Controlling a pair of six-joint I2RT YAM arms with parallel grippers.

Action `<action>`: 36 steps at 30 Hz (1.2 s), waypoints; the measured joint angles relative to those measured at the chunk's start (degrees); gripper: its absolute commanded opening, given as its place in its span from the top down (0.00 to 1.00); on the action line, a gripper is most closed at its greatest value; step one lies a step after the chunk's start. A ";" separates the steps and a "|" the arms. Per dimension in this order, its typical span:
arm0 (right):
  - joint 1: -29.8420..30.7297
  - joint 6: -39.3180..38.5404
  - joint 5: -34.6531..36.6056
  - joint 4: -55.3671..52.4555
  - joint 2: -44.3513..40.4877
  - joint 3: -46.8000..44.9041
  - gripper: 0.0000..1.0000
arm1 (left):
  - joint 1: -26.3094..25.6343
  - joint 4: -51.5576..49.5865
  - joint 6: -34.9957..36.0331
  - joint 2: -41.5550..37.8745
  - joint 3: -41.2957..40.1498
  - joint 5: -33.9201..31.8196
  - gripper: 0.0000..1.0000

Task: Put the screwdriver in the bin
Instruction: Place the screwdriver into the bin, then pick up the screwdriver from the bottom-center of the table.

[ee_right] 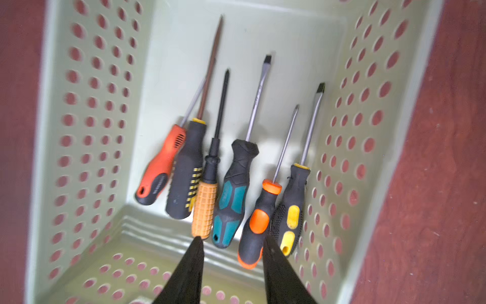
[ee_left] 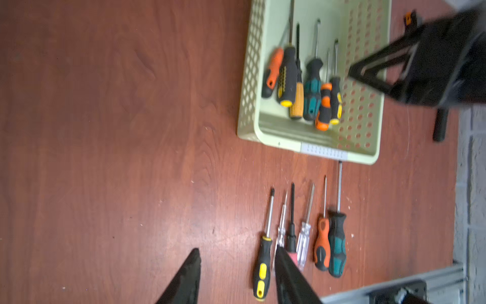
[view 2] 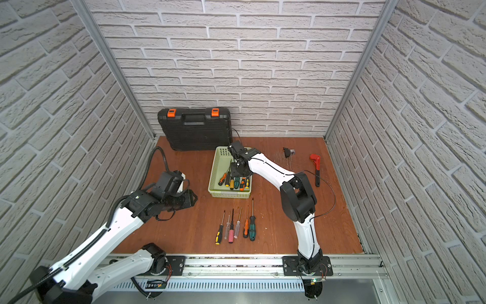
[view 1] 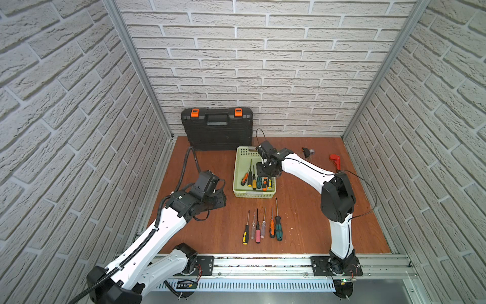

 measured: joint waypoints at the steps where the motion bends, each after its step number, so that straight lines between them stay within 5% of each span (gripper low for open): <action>1: 0.28 -0.42 -0.13 0.04 -1.90 0.00 0.60 | -2.14 -0.17 -0.09 1.07 -0.33 0.48 0.53; 10: 2.69 -2.51 -1.92 6.47 -22.03 -13.51 0.61 | -19.15 2.84 -6.25 9.31 -8.57 2.10 0.47; 16: 2.73 -2.49 -3.82 8.33 -23.93 -20.37 0.61 | -25.92 7.54 -10.32 14.82 -8.85 1.86 0.44; 36: 2.69 -1.51 -6.43 13.16 -26.51 -27.76 0.61 | -28.28 16.04 -12.57 28.81 -8.85 2.84 0.61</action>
